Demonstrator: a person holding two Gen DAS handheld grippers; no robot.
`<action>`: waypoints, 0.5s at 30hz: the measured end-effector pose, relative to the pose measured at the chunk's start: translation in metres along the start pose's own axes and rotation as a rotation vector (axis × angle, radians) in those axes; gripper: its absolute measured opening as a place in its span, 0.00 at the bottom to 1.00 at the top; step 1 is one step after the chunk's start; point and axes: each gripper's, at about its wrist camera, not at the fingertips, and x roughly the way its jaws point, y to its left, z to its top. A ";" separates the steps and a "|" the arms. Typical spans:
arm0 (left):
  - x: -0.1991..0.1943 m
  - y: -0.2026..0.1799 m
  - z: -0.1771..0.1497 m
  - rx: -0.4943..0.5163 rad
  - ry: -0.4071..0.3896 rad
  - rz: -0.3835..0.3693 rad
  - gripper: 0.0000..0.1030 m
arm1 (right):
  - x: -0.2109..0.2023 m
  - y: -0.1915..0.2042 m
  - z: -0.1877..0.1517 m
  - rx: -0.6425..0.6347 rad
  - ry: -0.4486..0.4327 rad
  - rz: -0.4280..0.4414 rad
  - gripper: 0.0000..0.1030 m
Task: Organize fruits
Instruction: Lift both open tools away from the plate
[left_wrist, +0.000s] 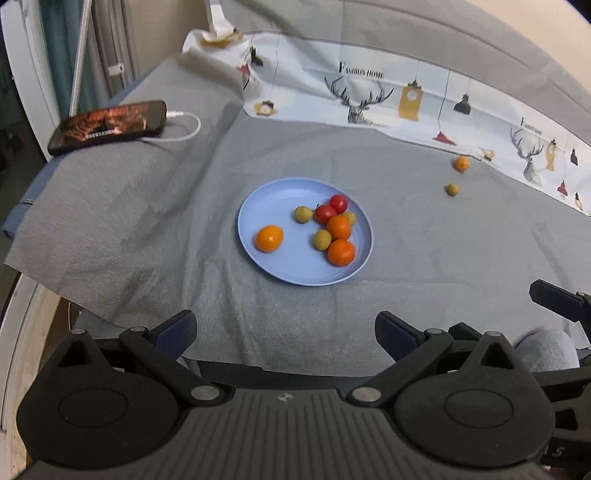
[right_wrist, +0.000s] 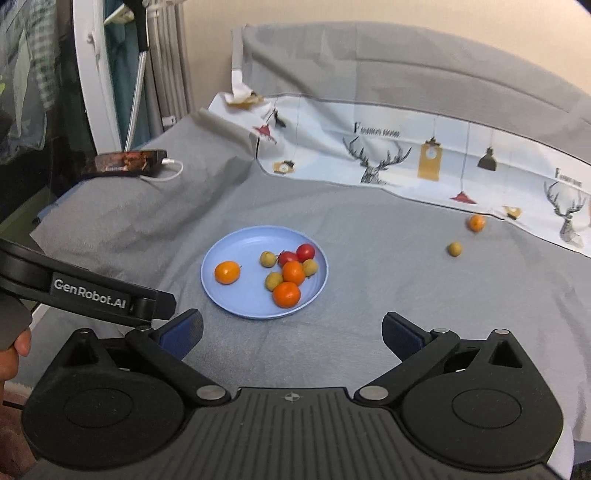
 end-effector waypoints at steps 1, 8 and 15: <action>-0.004 -0.002 -0.002 0.003 -0.007 0.001 1.00 | -0.004 -0.001 -0.001 0.004 -0.008 -0.002 0.99; -0.019 -0.010 -0.007 0.021 -0.039 0.008 1.00 | -0.024 -0.003 -0.008 0.015 -0.049 -0.004 0.99; -0.023 -0.013 -0.008 0.033 -0.046 0.015 1.00 | -0.031 -0.005 -0.010 0.024 -0.067 -0.005 0.99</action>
